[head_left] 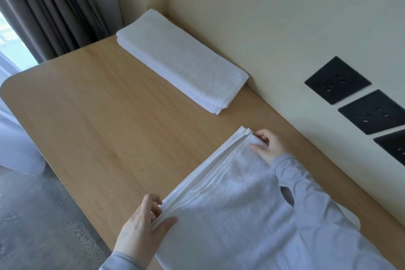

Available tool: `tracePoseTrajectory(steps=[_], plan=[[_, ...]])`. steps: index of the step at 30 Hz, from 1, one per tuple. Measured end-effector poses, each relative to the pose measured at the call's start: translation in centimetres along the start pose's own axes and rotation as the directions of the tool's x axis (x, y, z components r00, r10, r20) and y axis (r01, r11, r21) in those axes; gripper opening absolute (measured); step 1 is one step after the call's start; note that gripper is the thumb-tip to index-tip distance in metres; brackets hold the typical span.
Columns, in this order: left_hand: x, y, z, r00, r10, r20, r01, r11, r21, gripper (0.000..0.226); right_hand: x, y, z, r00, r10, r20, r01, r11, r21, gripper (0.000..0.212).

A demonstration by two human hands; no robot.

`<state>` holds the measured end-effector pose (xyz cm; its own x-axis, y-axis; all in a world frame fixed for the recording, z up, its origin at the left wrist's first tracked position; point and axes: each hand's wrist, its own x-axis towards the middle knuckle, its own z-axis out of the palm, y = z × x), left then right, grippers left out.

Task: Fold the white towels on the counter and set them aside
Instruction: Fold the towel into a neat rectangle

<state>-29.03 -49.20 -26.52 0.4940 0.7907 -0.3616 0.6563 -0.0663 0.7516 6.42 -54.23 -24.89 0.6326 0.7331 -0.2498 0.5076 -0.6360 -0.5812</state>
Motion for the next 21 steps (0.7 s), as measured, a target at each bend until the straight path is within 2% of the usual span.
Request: tracePoseTrajectory(steps=[3,6,8,13,18,21], plan=[[-0.2,0.3,0.1,0.991,0.132,0.024,-0.134,0.984,0.114,0.045,1.0,-0.6,0.1,0.996,-0.075,-0.039,0.075,0.997,-0.004,0.008],[-0.1,0.4,0.0,0.993,0.117,0.027,-0.119,0.985,0.125,0.049,1.5,-0.9,0.2,0.981,-0.100,-0.164,0.121,0.985,0.122,0.005],[0.2,0.4,-0.1,0.996,0.075,0.048,-0.080,0.991,0.107,0.034,1.5,-0.8,1.2,0.981,-0.096,-0.171,0.113,0.990,0.089,0.001],[1.0,0.0,-0.3,0.995,0.021,0.101,-0.029,0.997,0.073,0.033,1.3,-0.6,2.6,0.971,-0.121,-0.205,0.124,0.992,0.001,0.005],[1.4,-0.1,-0.4,0.992,0.069,0.110,-0.079,0.993,0.090,0.039,0.8,-0.1,2.1,0.977,-0.142,-0.156,0.137,0.990,-0.044,0.023],[1.4,-0.4,-0.9,0.980,0.131,0.147,-0.148,0.983,0.109,0.030,1.1,-0.2,1.8,0.973,-0.176,-0.152,0.160,0.981,-0.111,0.011]])
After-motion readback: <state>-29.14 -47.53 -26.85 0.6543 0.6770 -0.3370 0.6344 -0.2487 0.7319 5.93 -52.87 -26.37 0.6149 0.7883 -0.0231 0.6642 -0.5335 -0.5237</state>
